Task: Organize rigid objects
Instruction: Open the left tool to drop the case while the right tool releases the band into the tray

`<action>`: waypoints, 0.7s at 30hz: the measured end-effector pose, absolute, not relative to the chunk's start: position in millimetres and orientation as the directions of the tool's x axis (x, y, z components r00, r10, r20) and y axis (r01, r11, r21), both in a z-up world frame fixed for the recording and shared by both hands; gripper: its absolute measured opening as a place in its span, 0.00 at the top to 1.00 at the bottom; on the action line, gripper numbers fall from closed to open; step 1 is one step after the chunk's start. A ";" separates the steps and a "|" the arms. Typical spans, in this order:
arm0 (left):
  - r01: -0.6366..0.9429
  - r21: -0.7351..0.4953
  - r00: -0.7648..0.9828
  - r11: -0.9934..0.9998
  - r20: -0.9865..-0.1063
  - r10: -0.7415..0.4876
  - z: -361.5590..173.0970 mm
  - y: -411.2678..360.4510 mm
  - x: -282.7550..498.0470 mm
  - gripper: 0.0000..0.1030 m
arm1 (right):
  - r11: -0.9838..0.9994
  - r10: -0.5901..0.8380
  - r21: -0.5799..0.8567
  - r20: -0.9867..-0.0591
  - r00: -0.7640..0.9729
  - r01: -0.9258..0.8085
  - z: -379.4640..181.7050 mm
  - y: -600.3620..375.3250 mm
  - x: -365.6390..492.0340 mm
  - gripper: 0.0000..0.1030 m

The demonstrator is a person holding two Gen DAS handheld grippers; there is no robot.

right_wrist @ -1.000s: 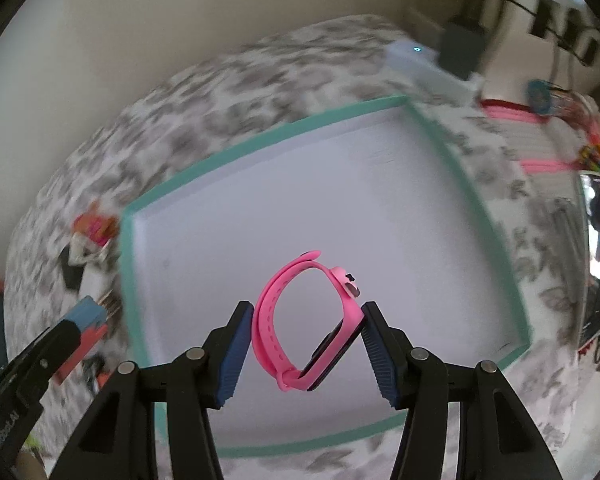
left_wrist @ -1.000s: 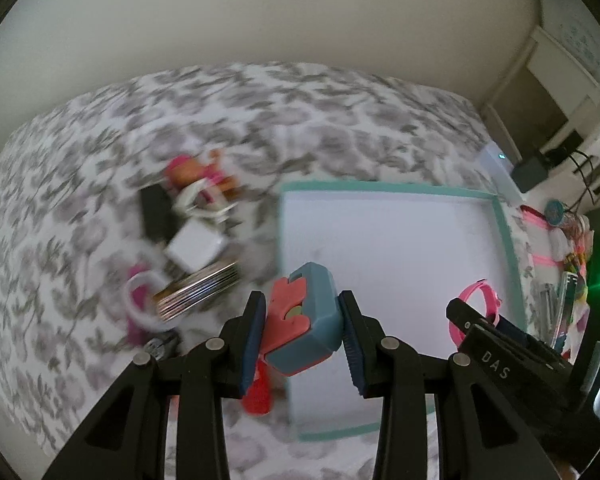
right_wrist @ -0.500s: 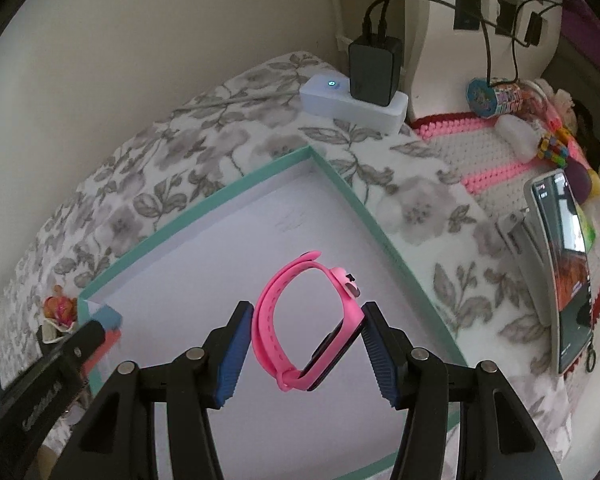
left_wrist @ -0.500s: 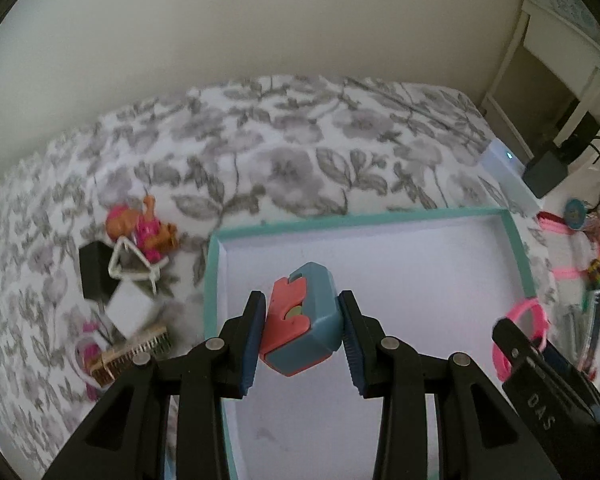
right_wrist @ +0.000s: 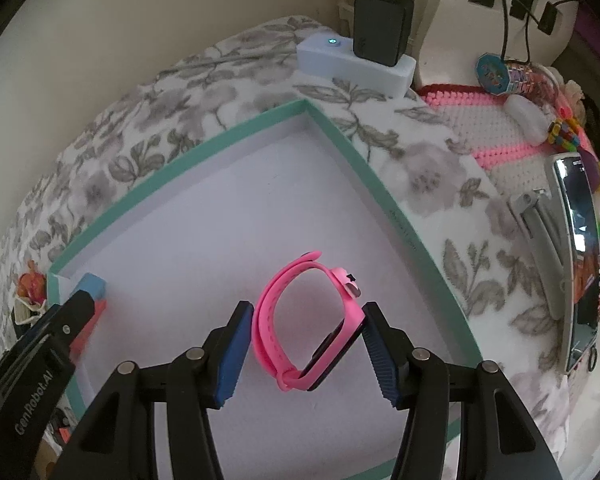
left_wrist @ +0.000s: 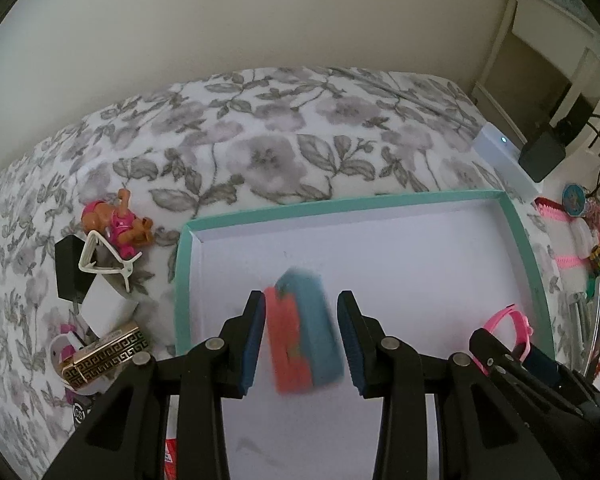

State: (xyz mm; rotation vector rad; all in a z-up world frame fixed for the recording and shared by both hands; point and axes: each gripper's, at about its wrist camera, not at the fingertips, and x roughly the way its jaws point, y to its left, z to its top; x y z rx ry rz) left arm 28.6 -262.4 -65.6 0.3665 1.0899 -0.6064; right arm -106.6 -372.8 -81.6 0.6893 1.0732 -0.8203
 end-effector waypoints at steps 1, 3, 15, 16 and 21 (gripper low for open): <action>0.627 -0.017 0.322 0.779 -0.905 -0.279 -65.6 -262.5 27.5 0.62 | 0.530 -0.238 0.088 -0.939 0.248 0.843 -81.2 -371.8 -106.2 0.43; 0.631 -0.021 0.317 0.776 -0.905 -0.283 -65.5 -262.0 26.6 0.62 | 0.533 -0.240 0.085 -0.939 0.246 0.842 -80.3 -370.9 -105.9 0.43; 0.591 -0.037 0.319 0.806 -0.907 -0.275 -56.2 -247.3 32.2 0.59 | 0.533 -0.261 0.088 -0.929 0.263 0.841 -69.7 -367.8 -106.2 0.29; 0.586 -0.038 0.319 0.810 -0.907 -0.274 -55.7 -245.5 33.3 0.55 | 0.536 -0.262 0.085 -0.929 0.261 0.840 -69.7 -367.0 -105.7 0.28; 0.541 -0.057 0.319 0.839 -0.909 -0.268 -54.9 -231.8 42.8 0.29 | 0.557 -0.278 0.067 -0.924 0.262 0.828 -68.1 -362.5 -102.0 0.13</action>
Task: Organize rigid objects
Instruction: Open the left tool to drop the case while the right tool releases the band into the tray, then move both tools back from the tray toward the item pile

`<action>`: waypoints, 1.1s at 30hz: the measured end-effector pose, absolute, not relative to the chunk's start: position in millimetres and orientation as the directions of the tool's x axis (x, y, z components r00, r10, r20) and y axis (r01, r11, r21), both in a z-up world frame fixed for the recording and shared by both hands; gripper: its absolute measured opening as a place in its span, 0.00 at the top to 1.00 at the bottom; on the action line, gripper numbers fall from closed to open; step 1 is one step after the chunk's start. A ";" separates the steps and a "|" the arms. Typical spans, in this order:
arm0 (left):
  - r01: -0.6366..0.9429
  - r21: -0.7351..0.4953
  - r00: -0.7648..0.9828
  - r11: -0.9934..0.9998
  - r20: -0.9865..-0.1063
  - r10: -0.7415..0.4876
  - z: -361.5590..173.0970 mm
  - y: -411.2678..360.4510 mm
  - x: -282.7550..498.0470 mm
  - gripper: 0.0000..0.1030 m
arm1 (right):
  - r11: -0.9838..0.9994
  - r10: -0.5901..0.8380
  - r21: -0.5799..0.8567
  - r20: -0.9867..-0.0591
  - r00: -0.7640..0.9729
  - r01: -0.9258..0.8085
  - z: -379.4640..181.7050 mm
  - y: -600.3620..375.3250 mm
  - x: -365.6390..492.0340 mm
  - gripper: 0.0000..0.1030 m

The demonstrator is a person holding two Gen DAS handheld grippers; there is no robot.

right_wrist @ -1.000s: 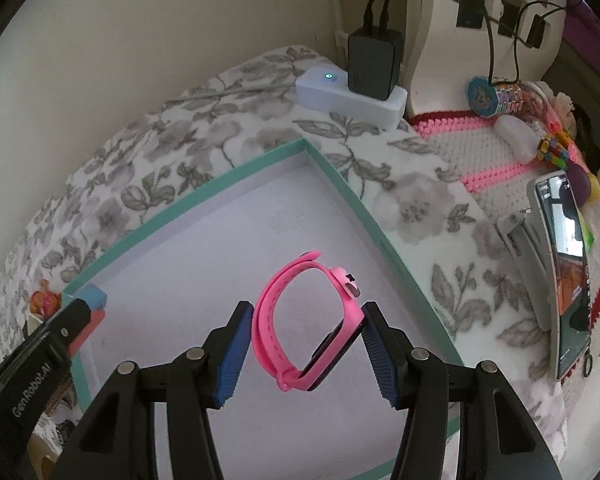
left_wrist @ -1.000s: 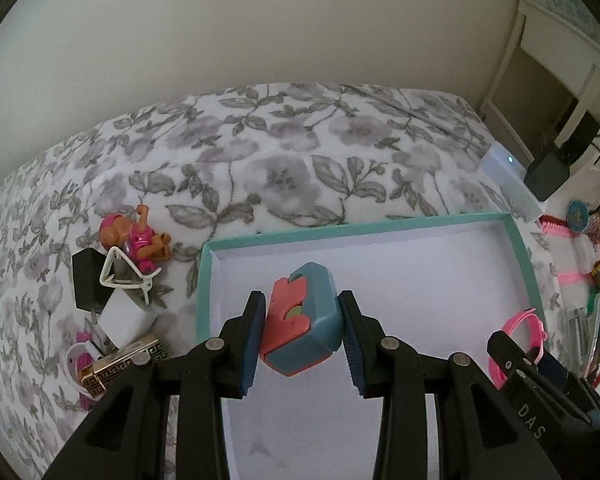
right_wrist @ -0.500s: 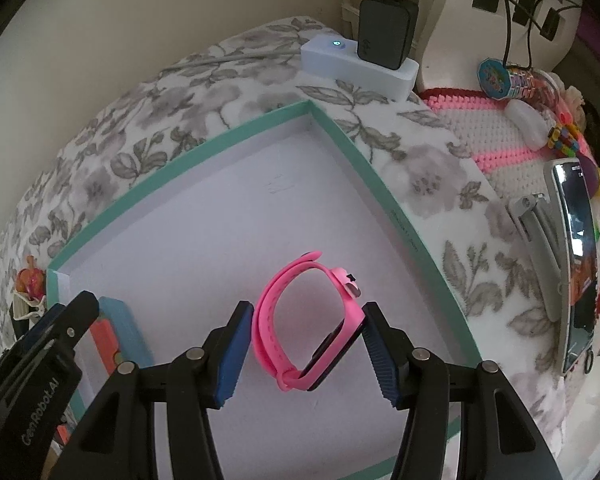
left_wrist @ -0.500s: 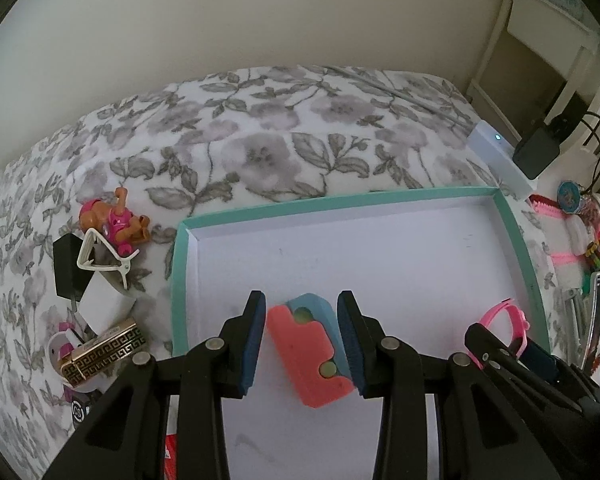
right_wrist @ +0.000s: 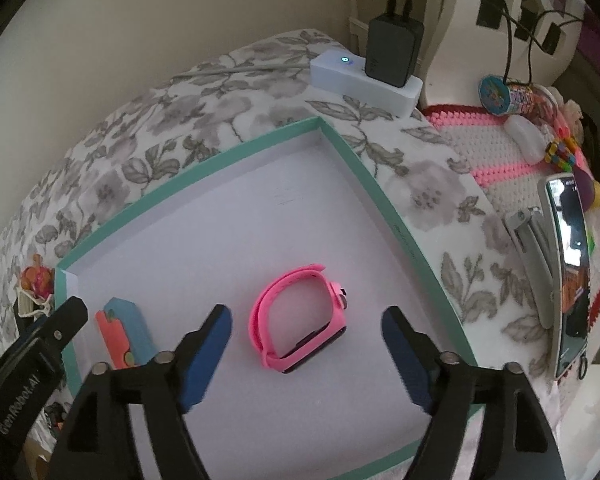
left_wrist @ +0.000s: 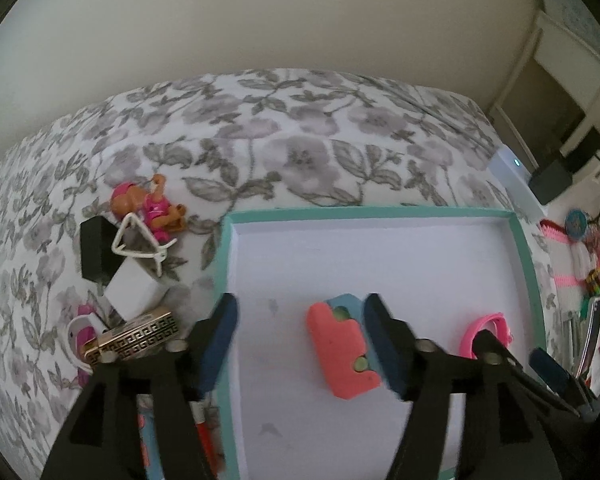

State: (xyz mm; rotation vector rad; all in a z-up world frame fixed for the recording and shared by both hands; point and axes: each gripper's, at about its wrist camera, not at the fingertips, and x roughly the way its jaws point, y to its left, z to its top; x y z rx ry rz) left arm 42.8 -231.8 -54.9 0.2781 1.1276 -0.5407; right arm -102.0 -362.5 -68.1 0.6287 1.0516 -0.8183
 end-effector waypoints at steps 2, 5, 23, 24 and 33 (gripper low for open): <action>0.524 -0.081 0.307 0.848 -0.911 -0.277 -55.4 -225.6 47.1 0.27 | 0.565 -0.279 0.066 -0.923 0.265 0.823 -68.4 -361.5 -100.4 0.08; 0.498 -0.102 0.303 0.861 -0.910 -0.283 -55.9 -215.2 53.3 0.16 | 0.576 -0.275 0.070 -0.922 0.273 0.814 -68.1 -359.1 -99.1 0.05; 0.307 -0.252 0.393 0.918 -0.845 -0.364 -14.1 -122.6 85.3 0.02 | 0.668 -0.300 0.086 -0.878 0.373 0.739 -34.3 -315.8 -86.2 0.00; 0.304 -0.259 0.386 0.917 -0.846 -0.367 -11.4 -117.9 86.0 0.02 | 0.674 -0.300 0.088 -0.875 0.380 0.734 -31.6 -312.0 -85.0 0.00; 0.212 -0.070 0.375 0.975 -0.915 -0.147 -5.5 -68.7 87.4 0.02 | 0.772 -0.179 0.154 -0.878 0.443 0.617 -28.9 -258.0 -56.2 0.00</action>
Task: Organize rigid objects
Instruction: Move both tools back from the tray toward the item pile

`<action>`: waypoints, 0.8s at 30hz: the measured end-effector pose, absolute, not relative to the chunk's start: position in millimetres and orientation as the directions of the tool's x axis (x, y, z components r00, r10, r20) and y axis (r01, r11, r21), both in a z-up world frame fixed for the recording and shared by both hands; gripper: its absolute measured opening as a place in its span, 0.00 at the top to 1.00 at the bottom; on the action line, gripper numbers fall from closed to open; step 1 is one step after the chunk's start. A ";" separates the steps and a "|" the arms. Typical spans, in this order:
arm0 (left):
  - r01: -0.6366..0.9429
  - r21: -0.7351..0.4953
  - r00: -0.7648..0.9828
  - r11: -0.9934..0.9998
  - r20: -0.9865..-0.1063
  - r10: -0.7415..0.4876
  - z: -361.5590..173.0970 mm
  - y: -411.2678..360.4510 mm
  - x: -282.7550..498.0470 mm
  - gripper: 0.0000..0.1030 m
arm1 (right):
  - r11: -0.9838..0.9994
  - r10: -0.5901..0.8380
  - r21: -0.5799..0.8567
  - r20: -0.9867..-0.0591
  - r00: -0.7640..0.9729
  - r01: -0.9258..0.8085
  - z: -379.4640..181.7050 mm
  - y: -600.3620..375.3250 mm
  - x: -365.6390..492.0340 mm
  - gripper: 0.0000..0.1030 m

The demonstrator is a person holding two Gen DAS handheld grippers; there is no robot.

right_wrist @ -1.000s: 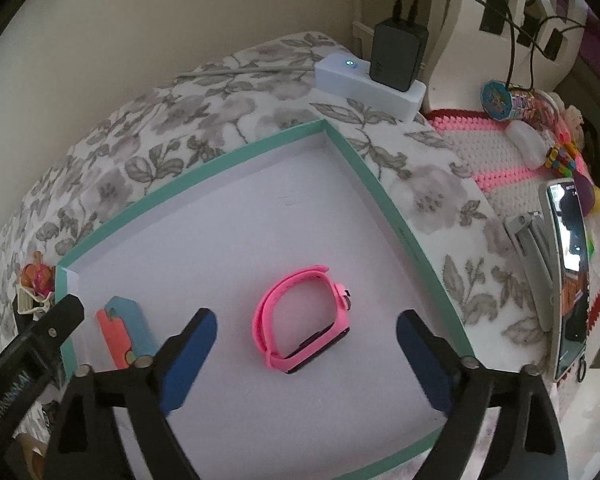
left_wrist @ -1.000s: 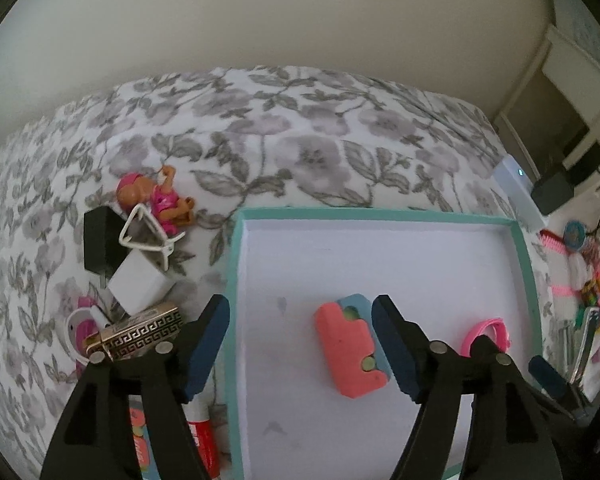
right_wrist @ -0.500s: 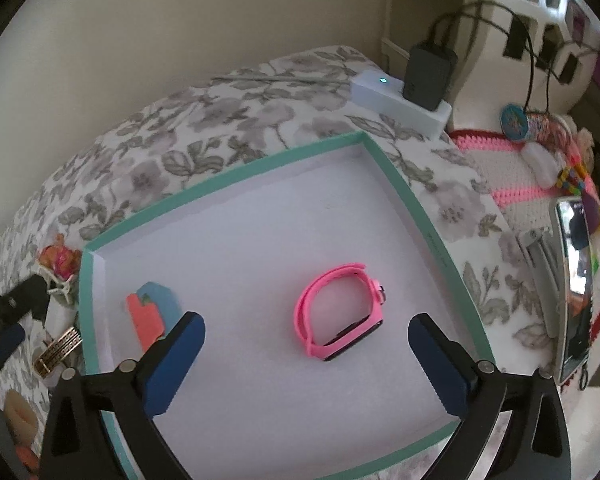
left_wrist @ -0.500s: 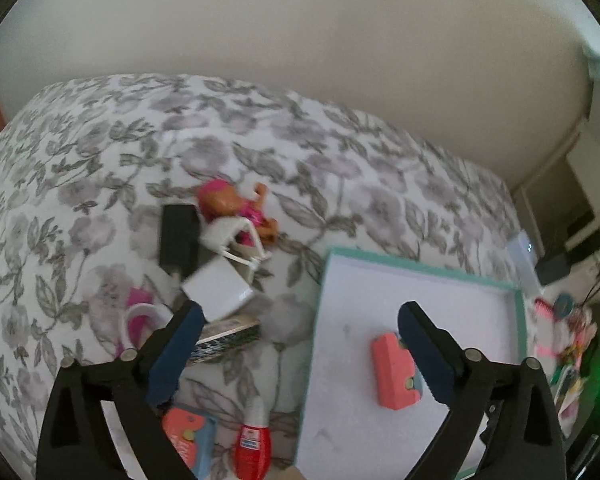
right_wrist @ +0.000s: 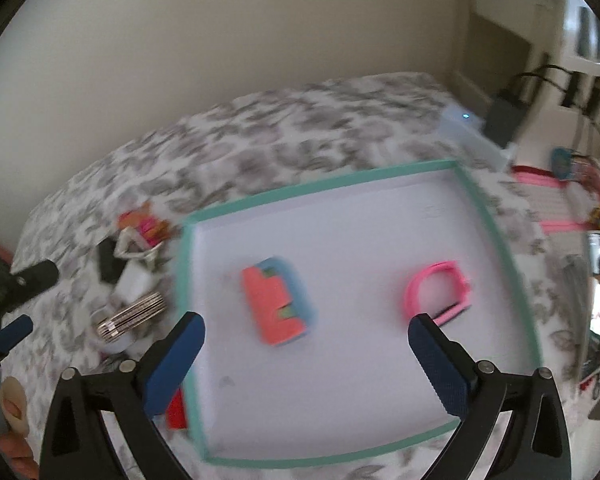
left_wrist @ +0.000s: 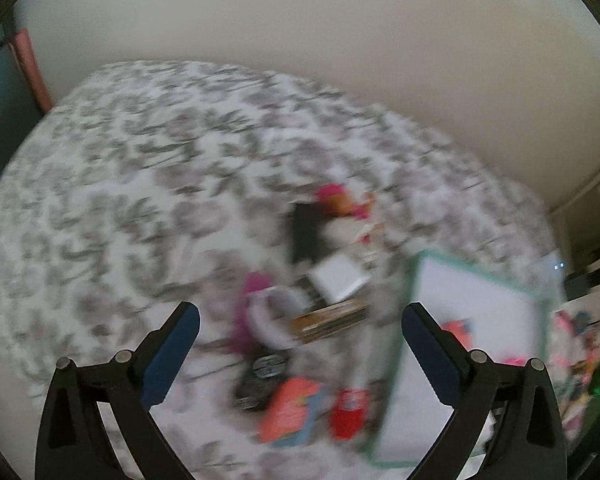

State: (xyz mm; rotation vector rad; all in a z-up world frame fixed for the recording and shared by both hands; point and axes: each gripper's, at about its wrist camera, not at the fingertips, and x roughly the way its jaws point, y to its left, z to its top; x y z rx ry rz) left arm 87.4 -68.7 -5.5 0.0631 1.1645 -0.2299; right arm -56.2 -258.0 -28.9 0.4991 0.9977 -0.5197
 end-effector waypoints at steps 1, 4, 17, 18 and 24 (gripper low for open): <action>0.203 -0.048 0.371 0.978 -0.921 -0.122 -8.7 -64.0 87.2 0.02 | 0.778 -0.168 0.158 -0.880 0.444 0.608 -29.8 -253.7 -54.0 0.00; 0.156 -0.040 0.342 0.987 -0.935 -0.091 -18.9 -40.3 89.1 0.02 | 0.801 -0.136 0.166 -0.886 0.444 0.576 -33.3 -237.5 -46.0 0.00; 0.055 -0.077 0.270 0.995 -0.959 -0.089 -39.2 5.1 93.1 0.02 | 0.887 -0.019 0.173 -0.913 0.408 0.429 -48.6 -175.9 -14.9 0.01; 0.060 -0.079 0.264 0.995 -0.960 -0.092 -41.2 4.3 93.6 0.02 | 0.892 -0.010 0.177 -0.912 0.410 0.415 -49.1 -172.3 -13.5 0.03; 0.097 -0.075 0.215 0.992 -0.972 -0.095 -56.5 -5.9 95.5 0.02 | 0.911 0.030 0.189 -0.917 0.397 0.368 -54.9 -161.2 -8.2 0.21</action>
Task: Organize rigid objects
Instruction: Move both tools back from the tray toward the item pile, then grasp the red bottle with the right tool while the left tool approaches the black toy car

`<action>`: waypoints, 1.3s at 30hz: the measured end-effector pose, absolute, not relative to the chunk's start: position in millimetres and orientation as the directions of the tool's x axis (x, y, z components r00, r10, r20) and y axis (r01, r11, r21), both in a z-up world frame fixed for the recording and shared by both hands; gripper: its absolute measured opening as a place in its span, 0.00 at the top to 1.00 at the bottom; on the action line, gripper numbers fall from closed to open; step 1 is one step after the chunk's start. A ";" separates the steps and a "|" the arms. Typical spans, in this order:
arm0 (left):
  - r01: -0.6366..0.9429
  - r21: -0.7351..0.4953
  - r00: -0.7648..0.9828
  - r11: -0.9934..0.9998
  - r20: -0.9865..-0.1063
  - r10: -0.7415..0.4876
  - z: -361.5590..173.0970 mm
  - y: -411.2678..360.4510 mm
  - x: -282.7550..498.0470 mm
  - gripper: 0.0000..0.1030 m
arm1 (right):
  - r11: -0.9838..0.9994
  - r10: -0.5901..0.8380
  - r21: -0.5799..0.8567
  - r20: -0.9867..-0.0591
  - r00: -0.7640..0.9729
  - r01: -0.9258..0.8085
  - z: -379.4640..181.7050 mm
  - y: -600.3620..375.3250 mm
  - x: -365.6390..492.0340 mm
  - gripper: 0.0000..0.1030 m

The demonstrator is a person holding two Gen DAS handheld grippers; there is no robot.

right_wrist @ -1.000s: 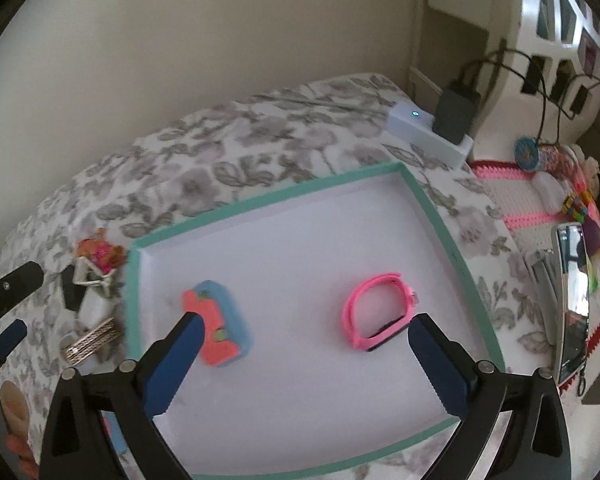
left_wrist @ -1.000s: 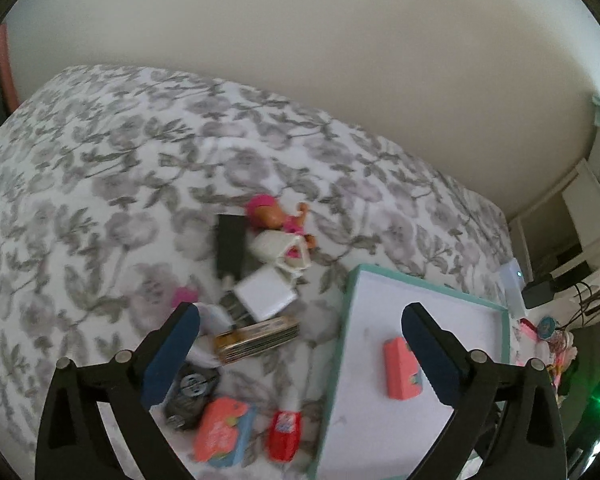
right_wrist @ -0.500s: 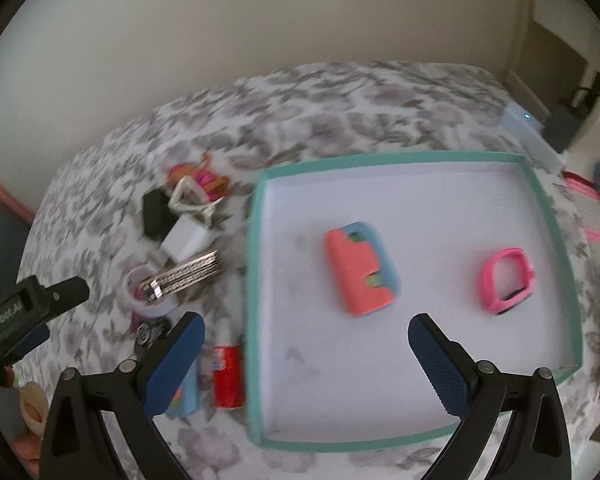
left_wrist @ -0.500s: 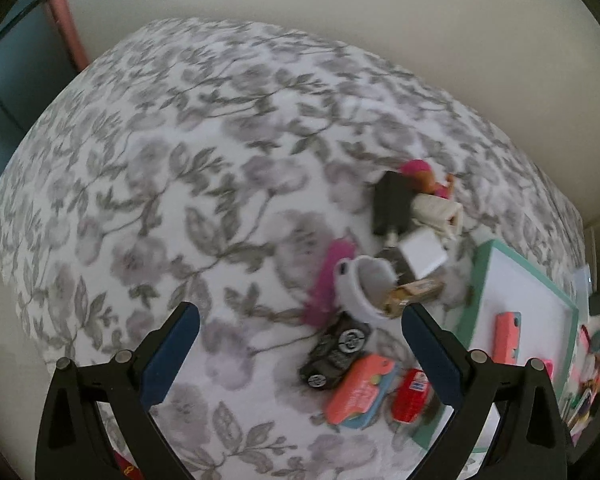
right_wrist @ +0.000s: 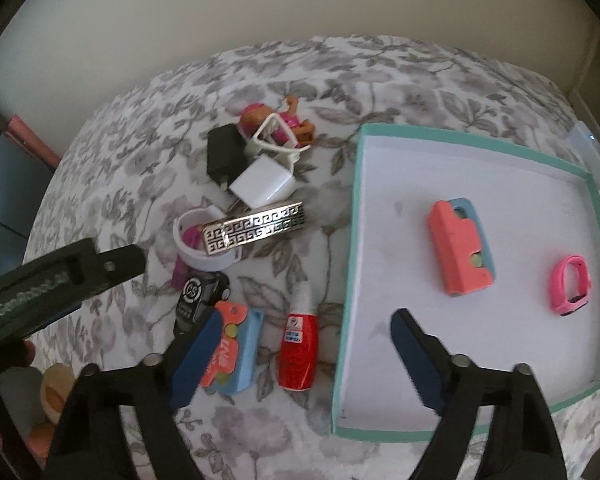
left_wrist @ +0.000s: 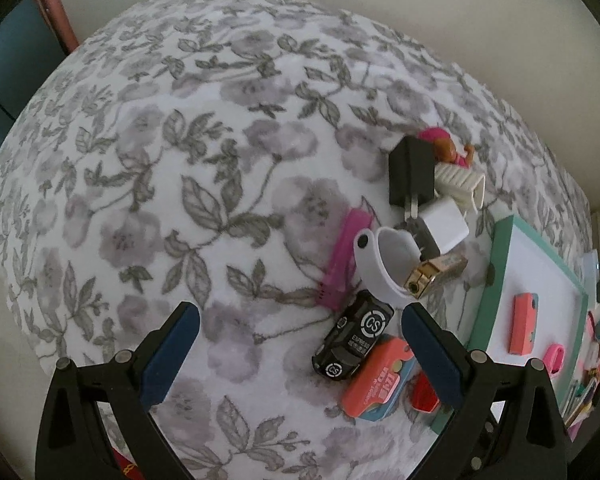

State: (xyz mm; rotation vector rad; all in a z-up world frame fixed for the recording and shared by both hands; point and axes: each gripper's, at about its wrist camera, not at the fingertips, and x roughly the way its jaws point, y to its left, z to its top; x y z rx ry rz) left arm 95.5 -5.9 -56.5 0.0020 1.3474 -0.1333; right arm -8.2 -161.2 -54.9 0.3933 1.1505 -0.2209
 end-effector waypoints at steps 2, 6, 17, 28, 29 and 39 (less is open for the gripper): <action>0.105 -0.078 0.202 0.991 -0.974 -0.098 -59.6 -7.8 95.6 0.02 | 0.913 0.037 0.191 -0.919 0.391 0.360 -56.6 -159.8 -7.4 0.22; 0.111 -0.072 0.196 0.991 -0.976 -0.093 -61.9 -10.3 96.8 0.02 | 0.916 0.055 0.197 -0.923 0.380 0.348 -60.4 -158.5 -6.2 0.27; 0.169 -0.045 0.137 0.984 -0.988 -0.069 -85.1 -32.0 99.3 0.02 | 0.928 0.056 0.168 -0.945 0.322 0.333 -71.7 -155.7 -6.1 0.45; 0.201 -0.005 0.122 0.980 -0.992 -0.030 -106.3 -51.1 98.2 0.02 | 0.933 0.076 0.190 -0.934 0.349 0.306 -59.6 -150.7 -6.8 0.49; 0.202 -0.001 0.121 0.979 -0.992 -0.026 -108.6 -52.1 97.6 0.02 | 0.937 0.079 0.188 -0.935 0.345 0.296 -60.1 -148.4 -6.1 0.49; 0.252 -0.003 0.124 0.968 -0.992 -0.036 -118.0 -59.1 85.6 0.30 | 0.939 0.096 0.186 -0.949 0.299 0.289 -76.0 -145.6 -4.2 0.53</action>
